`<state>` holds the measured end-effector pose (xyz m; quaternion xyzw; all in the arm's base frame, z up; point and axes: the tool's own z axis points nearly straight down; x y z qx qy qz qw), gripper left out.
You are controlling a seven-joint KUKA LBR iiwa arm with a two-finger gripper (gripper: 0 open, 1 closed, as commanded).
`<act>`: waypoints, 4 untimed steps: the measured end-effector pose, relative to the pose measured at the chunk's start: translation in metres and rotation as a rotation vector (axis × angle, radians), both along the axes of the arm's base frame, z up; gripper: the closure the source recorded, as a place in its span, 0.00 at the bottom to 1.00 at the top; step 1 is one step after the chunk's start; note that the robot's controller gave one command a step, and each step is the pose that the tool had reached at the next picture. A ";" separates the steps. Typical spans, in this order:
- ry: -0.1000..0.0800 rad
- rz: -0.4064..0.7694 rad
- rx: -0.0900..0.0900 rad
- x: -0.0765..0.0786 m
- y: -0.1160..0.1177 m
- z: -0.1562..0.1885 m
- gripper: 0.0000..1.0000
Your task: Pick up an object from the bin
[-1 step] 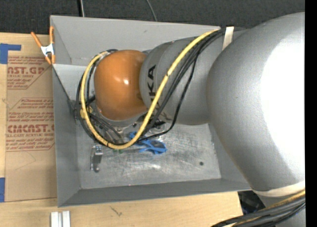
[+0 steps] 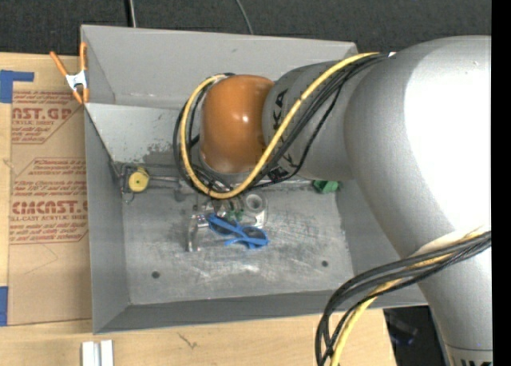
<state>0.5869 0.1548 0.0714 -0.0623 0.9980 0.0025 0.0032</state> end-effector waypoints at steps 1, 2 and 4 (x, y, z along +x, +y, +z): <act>0.006 0.147 -0.008 -0.042 -0.069 0.029 0.00; 0.006 0.262 -0.008 -0.043 -0.140 0.028 0.00; 0.002 0.622 -0.006 0.008 -0.139 0.010 0.00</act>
Offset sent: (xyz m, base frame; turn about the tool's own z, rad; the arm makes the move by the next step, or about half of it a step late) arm -0.0418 -0.0665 0.0286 -0.1500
